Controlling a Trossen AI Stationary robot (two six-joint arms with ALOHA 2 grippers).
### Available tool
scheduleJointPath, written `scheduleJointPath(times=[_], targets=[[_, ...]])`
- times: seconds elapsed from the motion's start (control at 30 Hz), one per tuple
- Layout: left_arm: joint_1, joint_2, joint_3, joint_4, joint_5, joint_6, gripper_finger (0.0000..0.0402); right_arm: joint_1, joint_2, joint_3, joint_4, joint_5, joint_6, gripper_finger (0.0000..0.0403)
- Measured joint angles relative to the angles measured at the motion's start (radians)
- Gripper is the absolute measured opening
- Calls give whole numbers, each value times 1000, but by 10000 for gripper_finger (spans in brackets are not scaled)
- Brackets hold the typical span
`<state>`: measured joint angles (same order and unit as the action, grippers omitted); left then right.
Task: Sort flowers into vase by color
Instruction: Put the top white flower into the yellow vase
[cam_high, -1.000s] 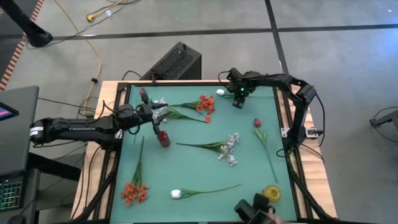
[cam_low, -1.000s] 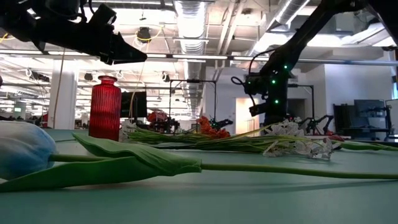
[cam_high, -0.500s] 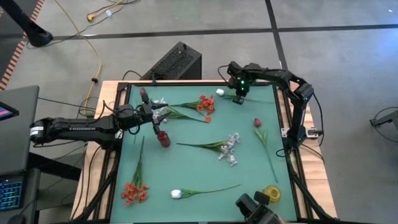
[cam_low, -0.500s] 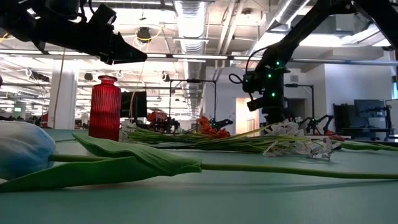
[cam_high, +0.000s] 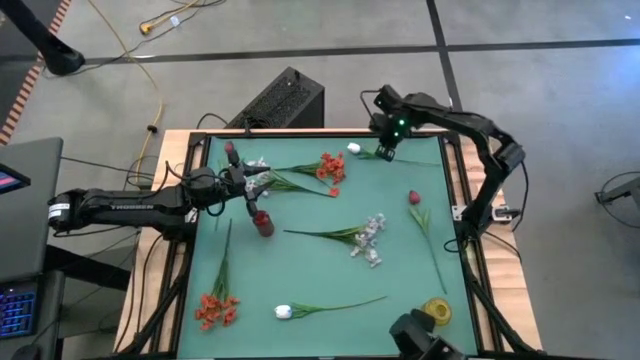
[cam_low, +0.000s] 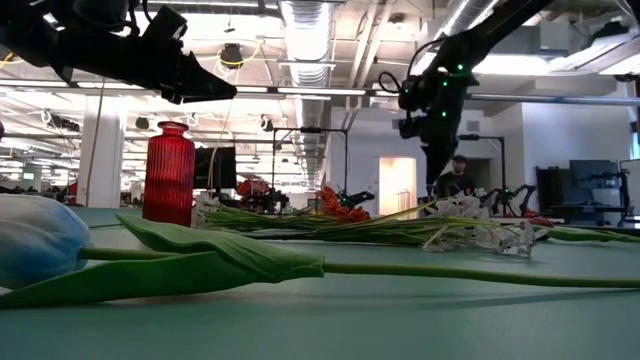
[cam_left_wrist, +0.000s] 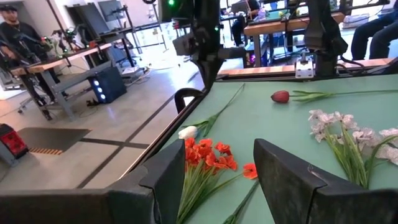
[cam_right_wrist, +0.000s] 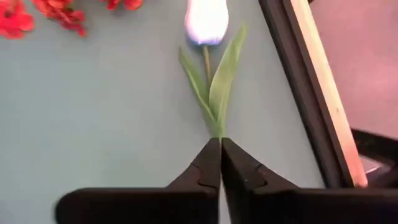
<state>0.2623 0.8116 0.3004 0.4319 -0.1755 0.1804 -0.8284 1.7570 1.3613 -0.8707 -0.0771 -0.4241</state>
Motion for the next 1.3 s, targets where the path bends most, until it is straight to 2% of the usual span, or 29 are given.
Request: scheduleJointPath(times=[0.13, 0.37, 0.47, 0.57, 0.63, 0.7, 0.8, 0.9, 1.07, 1.1, 1.3], targets=[[0, 0, 0, 0, 25, -6, 180, -8, 10, -68, 98, 0, -2, 125], [0, 0, 0, 0, 36, -6, 180, -35, 89, -78, 80, 16, 3, 243], [0, 0, 0, 0, 36, -6, 180, -30, 134, -78, 69, 59, -3, 264], [0, 0, 0, 0, 36, -5, 180, -26, 186, -78, 73, 74, -12, 268], [0, 0, 0, 0, 36, -5, 180, -9, 206, -73, 79, 157, -21, 269], [0, 0, 0, 0, 35, -5, 180, 2, 220, -69, 77, 208, -41, 263], [0, 0, 0, 0, 33, -5, 180, 16, 219, -70, 75, 189, -46, 227], [0, 0, 0, 0, 33, 9, 180, 19, 209, -72, 64, 177, -54, 162], [0, 0, 0, 2, 33, 11, 180, 20, 189, -76, 60, 171, -65, 28], [0, 0, 0, 5, 33, 11, 180, 19, 184, -76, 65, 180, -66, 19], [0, 0, 0, 10, 33, 11, 180, 14, 102, -76, 63, 188, -29, 27]])
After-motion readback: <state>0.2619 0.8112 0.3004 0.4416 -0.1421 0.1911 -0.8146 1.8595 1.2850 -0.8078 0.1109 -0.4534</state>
